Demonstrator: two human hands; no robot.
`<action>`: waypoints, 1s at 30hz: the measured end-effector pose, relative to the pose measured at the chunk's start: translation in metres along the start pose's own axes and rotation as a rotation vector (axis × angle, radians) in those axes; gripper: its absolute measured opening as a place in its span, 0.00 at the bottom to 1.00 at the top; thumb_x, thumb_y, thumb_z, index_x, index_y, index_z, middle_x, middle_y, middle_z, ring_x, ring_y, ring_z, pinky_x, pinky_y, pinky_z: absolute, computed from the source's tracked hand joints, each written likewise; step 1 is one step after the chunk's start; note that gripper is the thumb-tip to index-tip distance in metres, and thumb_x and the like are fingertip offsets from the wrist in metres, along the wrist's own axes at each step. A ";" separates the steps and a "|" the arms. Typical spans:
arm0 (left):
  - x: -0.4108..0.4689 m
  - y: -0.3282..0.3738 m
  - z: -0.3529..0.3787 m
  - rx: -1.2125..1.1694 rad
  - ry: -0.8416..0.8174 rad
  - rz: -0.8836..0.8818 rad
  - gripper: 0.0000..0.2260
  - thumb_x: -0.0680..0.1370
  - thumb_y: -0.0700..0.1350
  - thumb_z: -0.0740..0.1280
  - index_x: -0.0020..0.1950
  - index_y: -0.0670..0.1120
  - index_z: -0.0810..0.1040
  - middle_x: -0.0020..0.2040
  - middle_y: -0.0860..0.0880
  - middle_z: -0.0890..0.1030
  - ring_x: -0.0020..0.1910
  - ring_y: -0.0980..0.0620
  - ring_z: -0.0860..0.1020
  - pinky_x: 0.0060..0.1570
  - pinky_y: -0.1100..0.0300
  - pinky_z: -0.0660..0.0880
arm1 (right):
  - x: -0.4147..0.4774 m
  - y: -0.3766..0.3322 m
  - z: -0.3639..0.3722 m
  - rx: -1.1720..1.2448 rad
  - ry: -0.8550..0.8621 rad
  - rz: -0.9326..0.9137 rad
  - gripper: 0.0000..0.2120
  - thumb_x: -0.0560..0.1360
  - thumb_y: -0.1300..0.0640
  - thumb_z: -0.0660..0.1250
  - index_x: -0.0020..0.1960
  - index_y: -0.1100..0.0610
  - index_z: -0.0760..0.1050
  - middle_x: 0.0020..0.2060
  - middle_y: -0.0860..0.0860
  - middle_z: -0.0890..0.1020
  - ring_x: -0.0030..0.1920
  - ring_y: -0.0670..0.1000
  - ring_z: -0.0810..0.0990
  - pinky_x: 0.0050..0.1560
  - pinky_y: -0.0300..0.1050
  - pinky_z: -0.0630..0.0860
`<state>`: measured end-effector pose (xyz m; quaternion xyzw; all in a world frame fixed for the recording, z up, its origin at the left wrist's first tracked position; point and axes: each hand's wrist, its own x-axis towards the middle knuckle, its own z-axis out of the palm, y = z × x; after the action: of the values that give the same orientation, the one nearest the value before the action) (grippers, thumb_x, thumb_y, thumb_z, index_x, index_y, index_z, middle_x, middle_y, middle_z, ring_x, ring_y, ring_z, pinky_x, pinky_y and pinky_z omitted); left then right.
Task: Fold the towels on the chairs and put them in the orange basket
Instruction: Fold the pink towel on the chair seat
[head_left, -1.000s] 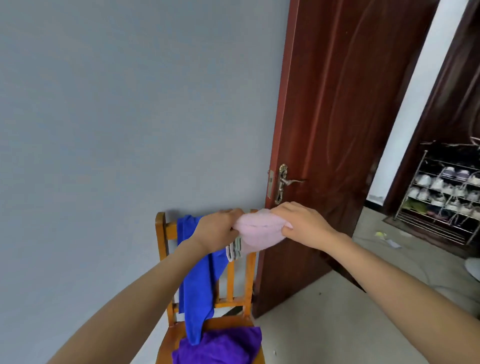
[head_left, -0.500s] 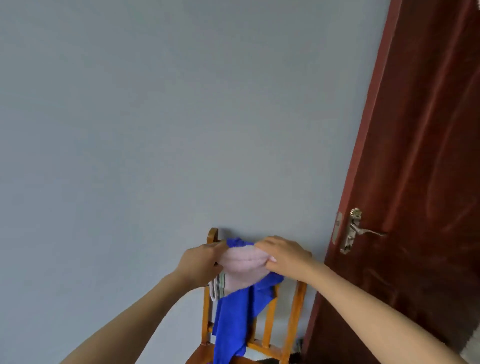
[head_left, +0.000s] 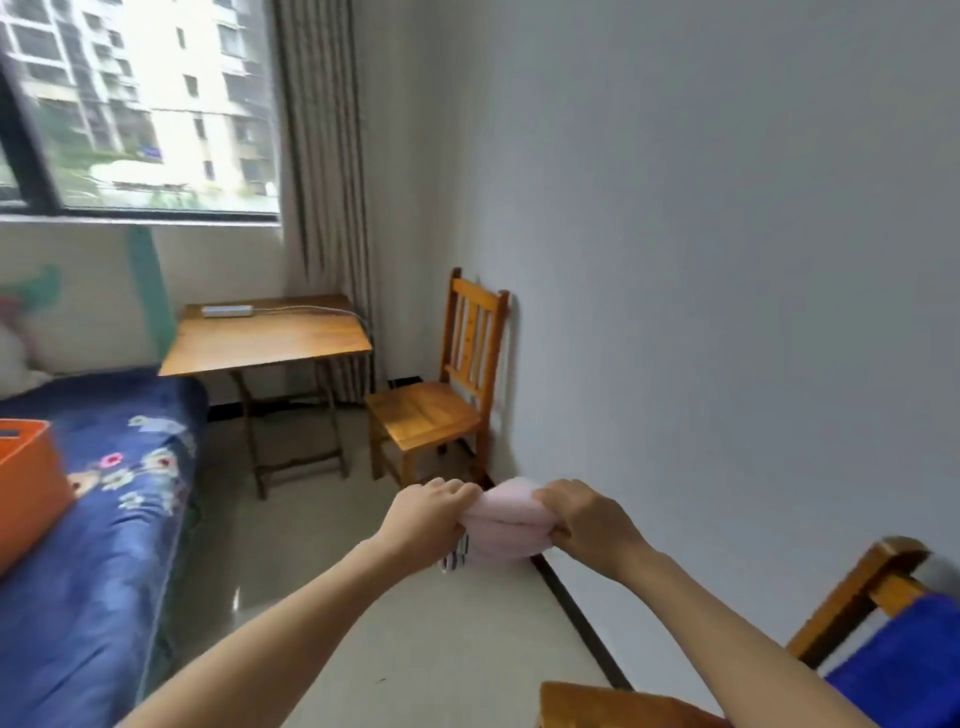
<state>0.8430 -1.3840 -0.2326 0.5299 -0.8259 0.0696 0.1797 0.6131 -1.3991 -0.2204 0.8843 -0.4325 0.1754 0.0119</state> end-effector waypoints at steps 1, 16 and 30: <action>-0.026 -0.017 -0.010 0.053 0.033 -0.049 0.16 0.59 0.42 0.69 0.46 0.52 0.74 0.39 0.55 0.80 0.37 0.53 0.80 0.29 0.65 0.71 | 0.015 -0.023 0.010 0.041 0.012 -0.103 0.21 0.60 0.64 0.65 0.53 0.55 0.73 0.43 0.53 0.83 0.41 0.54 0.82 0.34 0.39 0.75; -0.279 -0.074 -0.101 0.379 0.246 -0.488 0.13 0.62 0.45 0.56 0.45 0.52 0.68 0.33 0.55 0.80 0.28 0.53 0.77 0.21 0.65 0.68 | 0.068 -0.248 0.070 0.109 0.066 -0.724 0.17 0.59 0.62 0.65 0.48 0.57 0.76 0.42 0.53 0.82 0.38 0.55 0.81 0.28 0.44 0.79; -0.356 -0.080 -0.105 0.409 0.269 -0.579 0.19 0.56 0.42 0.64 0.44 0.53 0.67 0.31 0.56 0.79 0.25 0.52 0.75 0.19 0.66 0.65 | 0.042 -0.317 0.101 0.191 0.026 -0.773 0.16 0.60 0.63 0.64 0.47 0.57 0.77 0.41 0.52 0.82 0.37 0.55 0.80 0.25 0.44 0.77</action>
<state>1.0716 -1.0836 -0.2735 0.7525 -0.5799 0.2483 0.1891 0.9112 -1.2504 -0.2599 0.9768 -0.0496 0.2085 0.0000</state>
